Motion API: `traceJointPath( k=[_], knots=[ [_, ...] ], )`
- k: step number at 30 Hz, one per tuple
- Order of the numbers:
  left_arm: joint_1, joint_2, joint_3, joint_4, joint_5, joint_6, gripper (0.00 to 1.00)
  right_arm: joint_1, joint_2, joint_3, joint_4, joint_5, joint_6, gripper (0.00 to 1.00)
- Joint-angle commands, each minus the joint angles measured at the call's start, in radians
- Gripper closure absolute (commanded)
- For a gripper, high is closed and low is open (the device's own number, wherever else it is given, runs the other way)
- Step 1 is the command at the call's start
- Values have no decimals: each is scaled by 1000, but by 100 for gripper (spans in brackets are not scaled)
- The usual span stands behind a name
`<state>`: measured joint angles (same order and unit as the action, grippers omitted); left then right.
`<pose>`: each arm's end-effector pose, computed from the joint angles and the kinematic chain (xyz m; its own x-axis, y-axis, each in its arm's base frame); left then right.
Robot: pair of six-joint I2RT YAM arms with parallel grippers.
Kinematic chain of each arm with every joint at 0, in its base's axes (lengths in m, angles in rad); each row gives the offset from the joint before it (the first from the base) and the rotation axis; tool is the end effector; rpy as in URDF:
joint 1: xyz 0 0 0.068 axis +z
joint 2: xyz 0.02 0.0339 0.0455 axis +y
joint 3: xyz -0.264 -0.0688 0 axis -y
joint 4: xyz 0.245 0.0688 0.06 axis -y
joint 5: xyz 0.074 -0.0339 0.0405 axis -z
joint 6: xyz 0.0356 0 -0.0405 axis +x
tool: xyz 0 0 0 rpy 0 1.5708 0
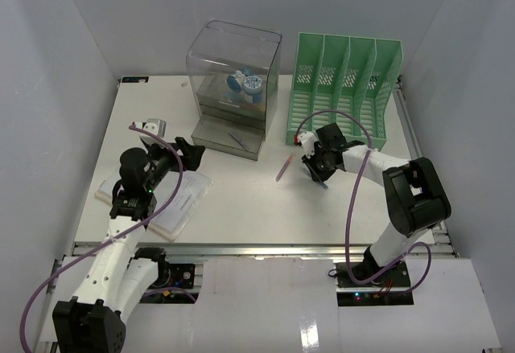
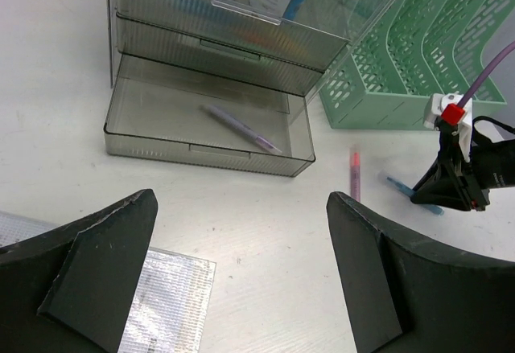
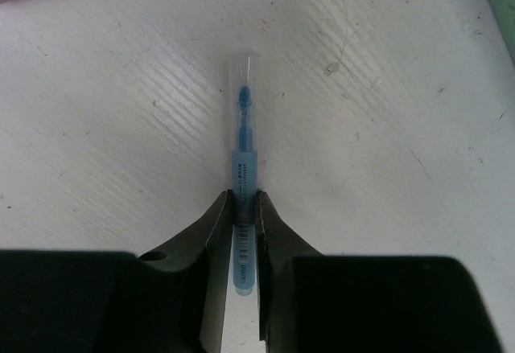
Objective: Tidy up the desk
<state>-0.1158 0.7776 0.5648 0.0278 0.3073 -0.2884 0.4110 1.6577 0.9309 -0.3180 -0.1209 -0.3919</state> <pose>0.1876 -0.0327 0.2858 -0.2905 -0.2391 -0.9265 0.3367 0.8808 -0.3329 0.2923 0.1321 0.1640 -0.5600 -0.6577 -0.5038 -0.7206 0.6867 -0.0954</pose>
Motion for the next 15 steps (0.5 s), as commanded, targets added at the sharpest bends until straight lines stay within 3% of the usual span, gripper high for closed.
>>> traceJointPath(
  k=[1,3,8,12,15],
  knots=[
    [2,-17,20,-15,-2,18,2,5,50,0,-2,23,-18,88],
    [2,-21,19,-16,-2,17,2,5,54,15,-19,22,-39,92],
    [2,-13,18,-16,20,12,2,32,14,90,-106,-73,-181,92],
    [2,35,29,-19,65,10,2,155,-72,180,-146,-108,-392,92],
    [2,61,43,-44,70,13,2,244,-46,290,-156,-118,-472,92]
  ],
)
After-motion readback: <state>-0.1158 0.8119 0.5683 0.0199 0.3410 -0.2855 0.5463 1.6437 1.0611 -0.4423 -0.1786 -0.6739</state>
